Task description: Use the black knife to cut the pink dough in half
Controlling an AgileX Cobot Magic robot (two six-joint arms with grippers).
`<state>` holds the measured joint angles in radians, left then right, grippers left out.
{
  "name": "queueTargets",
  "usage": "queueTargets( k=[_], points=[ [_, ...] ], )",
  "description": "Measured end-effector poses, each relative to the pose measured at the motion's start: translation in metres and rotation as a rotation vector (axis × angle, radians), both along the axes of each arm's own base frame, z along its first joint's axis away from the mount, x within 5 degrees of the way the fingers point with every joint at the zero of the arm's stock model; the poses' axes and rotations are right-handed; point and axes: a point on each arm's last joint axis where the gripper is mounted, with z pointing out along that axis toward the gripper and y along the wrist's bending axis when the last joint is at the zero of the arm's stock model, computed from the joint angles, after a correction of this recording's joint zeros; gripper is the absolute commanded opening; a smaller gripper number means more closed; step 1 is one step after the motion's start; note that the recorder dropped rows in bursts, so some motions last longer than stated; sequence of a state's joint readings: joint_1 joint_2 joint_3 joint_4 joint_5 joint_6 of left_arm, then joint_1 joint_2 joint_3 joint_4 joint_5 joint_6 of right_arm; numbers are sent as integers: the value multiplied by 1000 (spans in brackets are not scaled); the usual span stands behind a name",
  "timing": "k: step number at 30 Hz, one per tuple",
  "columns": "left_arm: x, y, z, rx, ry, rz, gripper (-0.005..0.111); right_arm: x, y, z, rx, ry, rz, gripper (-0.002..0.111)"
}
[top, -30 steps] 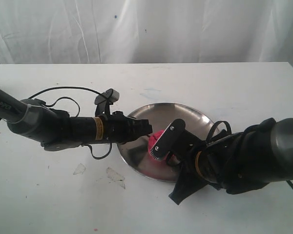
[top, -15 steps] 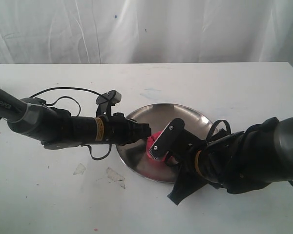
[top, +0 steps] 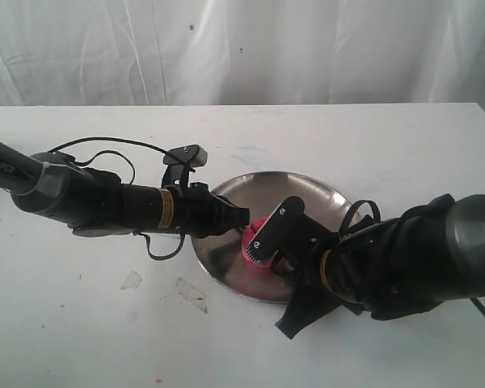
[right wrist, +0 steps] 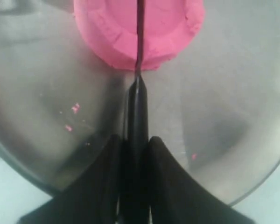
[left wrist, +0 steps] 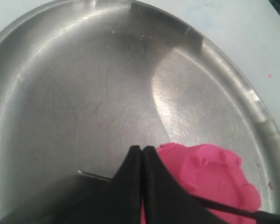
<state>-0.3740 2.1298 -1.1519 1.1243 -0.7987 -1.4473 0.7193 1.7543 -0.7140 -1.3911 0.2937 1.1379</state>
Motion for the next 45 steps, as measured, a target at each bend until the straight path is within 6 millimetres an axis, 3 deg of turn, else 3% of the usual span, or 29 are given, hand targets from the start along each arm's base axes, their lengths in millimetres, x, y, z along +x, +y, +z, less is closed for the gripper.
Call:
queueTargets(
  k=[18,24,30,45],
  points=[
    [15,-2,12,32,-52,28,0,1,-2,0,-17,-10,-16,0],
    [23,18,17,36,-45,57,0,1,-2,0,-17,-10,-16,0],
    [28,39,36,43,-70,79,0,0,-1,0,-2,-1,-13,0],
    [25,39,42,68,-82,40,0,-2,1,0,14,30,1,0]
  ],
)
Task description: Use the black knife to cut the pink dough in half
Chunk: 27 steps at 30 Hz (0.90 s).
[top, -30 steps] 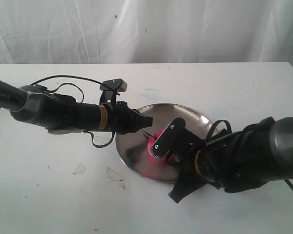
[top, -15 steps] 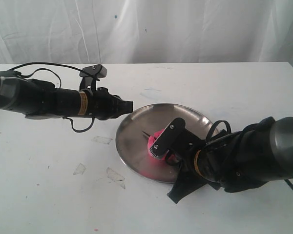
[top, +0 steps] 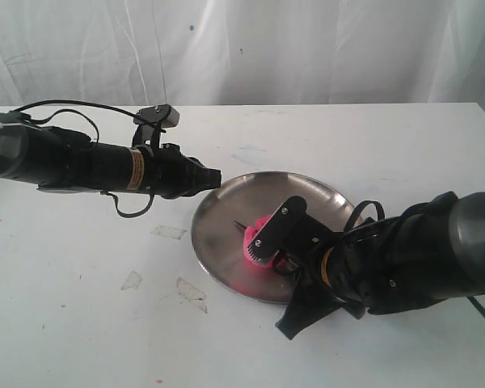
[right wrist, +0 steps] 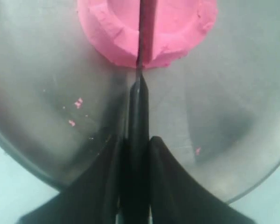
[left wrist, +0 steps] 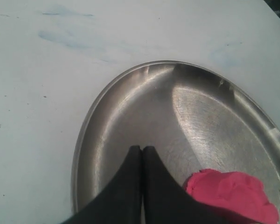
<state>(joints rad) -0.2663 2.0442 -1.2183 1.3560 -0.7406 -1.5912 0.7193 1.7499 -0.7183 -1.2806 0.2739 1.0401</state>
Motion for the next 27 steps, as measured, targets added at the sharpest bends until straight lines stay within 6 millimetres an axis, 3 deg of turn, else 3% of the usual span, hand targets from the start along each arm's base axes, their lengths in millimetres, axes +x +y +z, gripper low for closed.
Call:
queueTargets(
  k=[27],
  points=[
    [-1,0,-1,14,9,-15,0,-8,9,2,6,6,46,0]
  ],
)
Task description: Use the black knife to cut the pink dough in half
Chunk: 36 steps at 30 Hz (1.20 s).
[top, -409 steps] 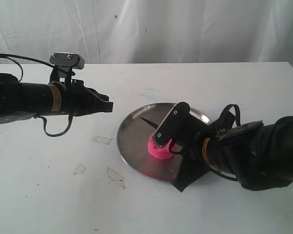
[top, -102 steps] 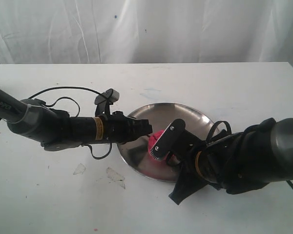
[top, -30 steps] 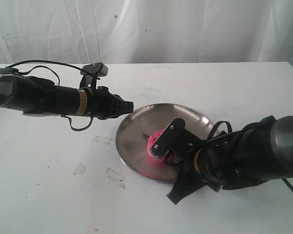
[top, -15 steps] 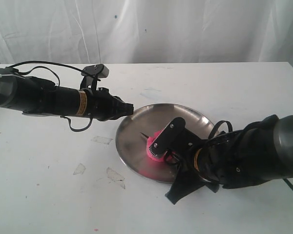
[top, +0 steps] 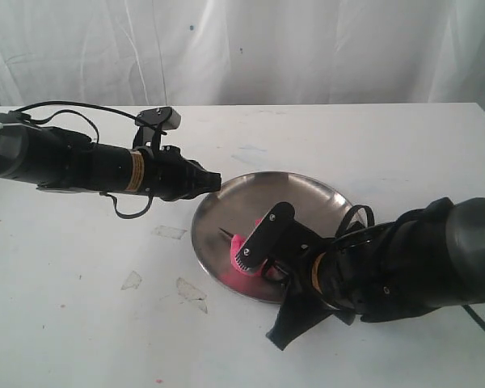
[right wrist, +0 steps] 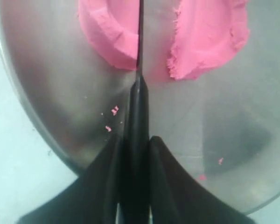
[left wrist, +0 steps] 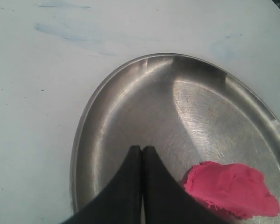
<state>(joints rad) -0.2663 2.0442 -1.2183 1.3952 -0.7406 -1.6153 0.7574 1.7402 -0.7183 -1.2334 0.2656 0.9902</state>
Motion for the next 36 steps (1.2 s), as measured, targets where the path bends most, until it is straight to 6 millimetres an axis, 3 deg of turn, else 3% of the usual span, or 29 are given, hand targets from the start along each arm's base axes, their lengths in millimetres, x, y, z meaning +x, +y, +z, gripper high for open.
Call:
queueTargets(
  k=[15,36],
  points=[
    [-1,-2,1,-15,-2,-19,0,6,-10,4,-117,-60,-52,0],
    [-2,-2,1,-17,-3,-29,0,15,-19,3,-50,-42,-131,0]
  ],
)
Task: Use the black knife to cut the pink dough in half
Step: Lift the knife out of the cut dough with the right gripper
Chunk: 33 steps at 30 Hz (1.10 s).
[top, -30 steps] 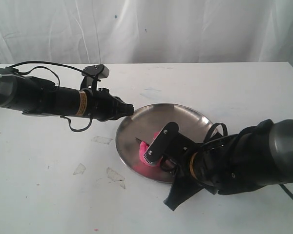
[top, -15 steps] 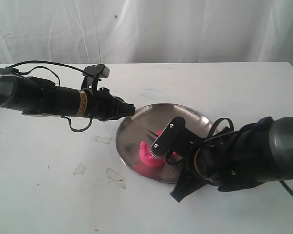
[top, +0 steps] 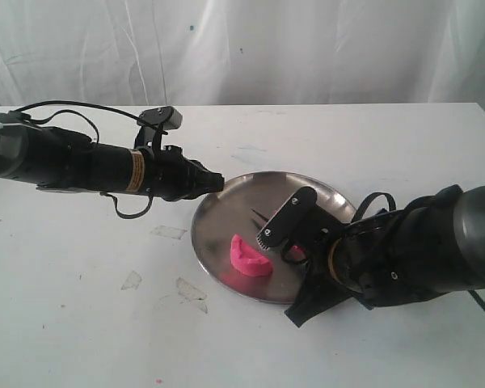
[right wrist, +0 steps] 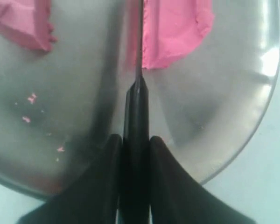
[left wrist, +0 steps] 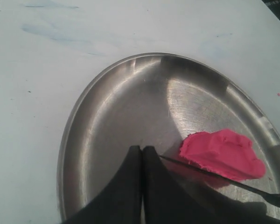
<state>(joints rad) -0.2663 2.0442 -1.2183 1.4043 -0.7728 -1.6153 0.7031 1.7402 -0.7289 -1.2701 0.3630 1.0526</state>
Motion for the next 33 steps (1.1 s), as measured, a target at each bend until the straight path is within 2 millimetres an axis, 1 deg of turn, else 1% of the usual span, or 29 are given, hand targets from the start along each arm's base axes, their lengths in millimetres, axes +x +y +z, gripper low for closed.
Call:
queueTargets(
  k=[11,18,24,27,33],
  points=[
    [-2,-2,1,-16,-3,-27,0,-3,8,-1,94,42,12,0],
    [-3,-4,4,-38,-8,-50,0,-4,8,-2,108,48,9,0],
    [-4,-2,18,-28,-42,-36,0,-4,9,-2,136,54,-14,0],
    [-4,0,29,-15,-69,-19,0,-3,10,-1,171,64,-24,0],
    [-8,4,53,21,-136,-10,0,5,2,-1,279,89,-89,0]
  ],
)
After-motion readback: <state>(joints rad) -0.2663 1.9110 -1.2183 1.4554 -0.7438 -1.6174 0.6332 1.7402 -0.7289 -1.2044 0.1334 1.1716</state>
